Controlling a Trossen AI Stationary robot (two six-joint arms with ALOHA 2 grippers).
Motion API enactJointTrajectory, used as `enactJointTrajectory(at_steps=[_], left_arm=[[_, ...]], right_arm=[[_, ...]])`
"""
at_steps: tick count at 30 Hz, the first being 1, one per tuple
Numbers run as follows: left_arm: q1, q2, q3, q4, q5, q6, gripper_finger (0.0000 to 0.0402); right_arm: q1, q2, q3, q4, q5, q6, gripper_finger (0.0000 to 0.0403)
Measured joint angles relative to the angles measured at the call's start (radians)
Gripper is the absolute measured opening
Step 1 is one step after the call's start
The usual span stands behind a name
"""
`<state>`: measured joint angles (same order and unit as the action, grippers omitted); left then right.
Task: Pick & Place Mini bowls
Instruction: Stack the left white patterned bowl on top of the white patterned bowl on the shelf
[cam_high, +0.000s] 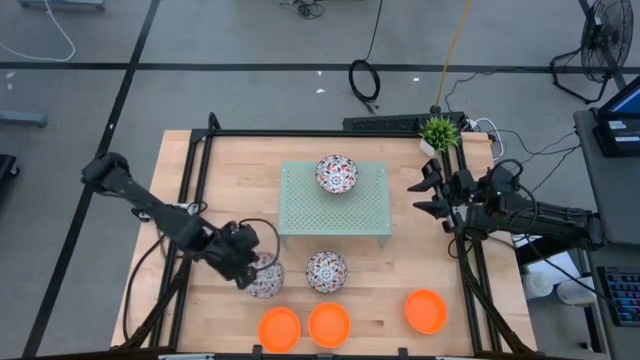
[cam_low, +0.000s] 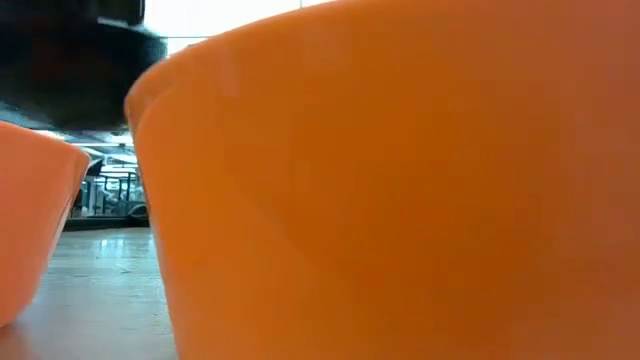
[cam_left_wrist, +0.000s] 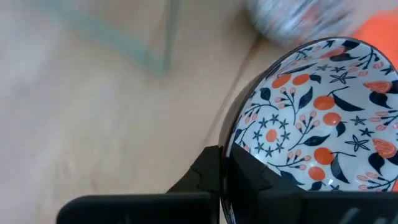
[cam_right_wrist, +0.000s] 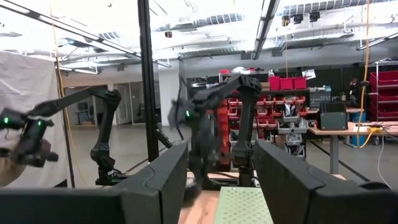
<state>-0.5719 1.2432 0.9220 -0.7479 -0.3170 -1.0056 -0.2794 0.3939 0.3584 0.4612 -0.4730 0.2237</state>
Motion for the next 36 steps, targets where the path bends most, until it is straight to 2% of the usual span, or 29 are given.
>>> enactJointTrajectory(at_steps=[2,4,7,9,12,14,17,22,26,31,36], left_arm=[[-0.031,-0.028,0.033,0.036,-0.149,0.108,0.0010],[-0.052,-0.051,0.051,0.115,-0.301,0.285,0.0010],[-0.059,-0.065,0.057,0.333,-0.503,0.632,0.0010],[-0.043,-0.067,0.058,0.526,-0.591,0.893,0.0010],[0.006,-0.049,0.059,0.827,-0.627,1.241,0.0011],[0.046,-0.022,0.059,1.015,-0.625,1.409,0.0013],[0.099,0.018,0.059,1.197,-0.649,1.610,0.0010],[0.192,0.085,0.059,1.335,-0.741,1.793,0.0010],[0.260,0.140,0.059,1.411,-0.740,1.868,0.0010],[0.320,0.210,0.058,1.517,-0.732,1.985,0.0010],[0.342,0.248,0.058,1.596,-0.720,2.076,0.0010]], right_arm=[[0.000,0.004,0.000,-0.002,-0.006,-0.005,0.0171],[0.001,0.017,0.000,0.006,-0.039,-0.021,0.0171],[0.032,0.054,-0.001,0.079,-0.053,-0.026,0.0171],[0.072,0.090,-0.001,0.145,-0.046,-0.028,0.0171],[0.149,0.164,0.006,0.202,0.022,-0.069,0.0171],[0.205,0.216,0.027,0.191,0.111,-0.125,0.0171],[0.292,0.304,0.074,0.164,0.256,-0.229,0.0172],[0.417,0.457,0.173,0.132,0.556,-0.428,0.0200],[0.487,0.599,0.262,0.133,0.789,-0.527,0.0247],[0.526,0.779,0.374,0.211,0.961,-0.549,0.0291],[0.530,0.902,0.453,0.292,1.077,-0.576,0.0295]])
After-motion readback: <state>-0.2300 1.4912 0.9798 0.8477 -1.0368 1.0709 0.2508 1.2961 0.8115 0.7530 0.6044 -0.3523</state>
